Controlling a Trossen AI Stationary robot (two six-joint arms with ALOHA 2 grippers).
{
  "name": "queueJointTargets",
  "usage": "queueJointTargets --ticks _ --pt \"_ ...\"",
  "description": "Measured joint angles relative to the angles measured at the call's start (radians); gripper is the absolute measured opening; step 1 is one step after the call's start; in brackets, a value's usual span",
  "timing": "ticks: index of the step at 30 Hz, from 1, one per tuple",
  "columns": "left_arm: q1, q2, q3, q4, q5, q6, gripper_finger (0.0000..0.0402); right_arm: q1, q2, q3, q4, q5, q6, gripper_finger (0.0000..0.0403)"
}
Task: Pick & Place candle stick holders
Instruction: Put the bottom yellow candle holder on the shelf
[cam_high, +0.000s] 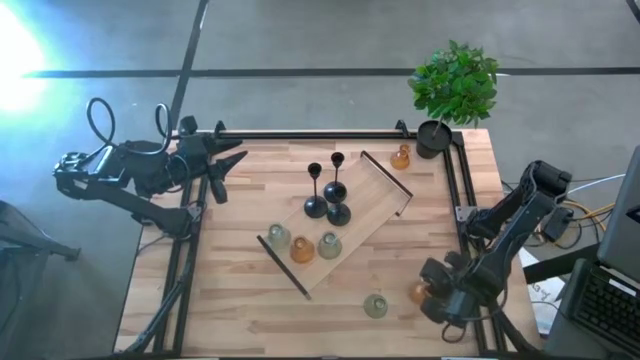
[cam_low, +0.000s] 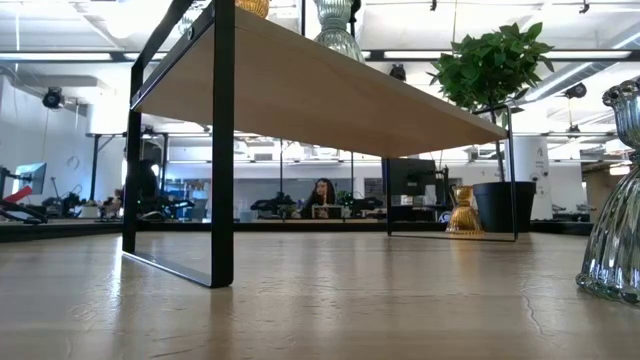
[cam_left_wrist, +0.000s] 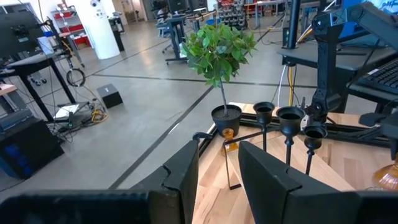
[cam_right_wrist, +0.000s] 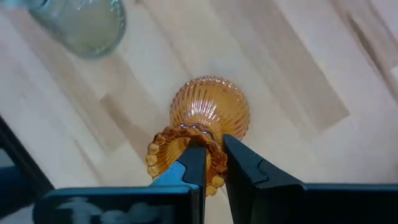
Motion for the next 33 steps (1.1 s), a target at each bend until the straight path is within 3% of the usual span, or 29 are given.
queueJointTargets --ticks 6,23,33 --pt "0.000 0.003 0.000 0.001 0.000 -0.014 0.0119 -0.100 -0.046 -0.058 0.042 -0.005 -0.056 0.0025" --pt "0.000 0.008 0.000 0.001 0.024 -0.074 0.0119 -0.449 -0.156 -0.136 0.110 0.034 -0.504 0.0025" --pt "0.000 0.007 0.000 0.001 0.024 -0.074 0.0119 -0.550 -0.158 -0.175 0.251 -0.029 -0.611 0.0038"
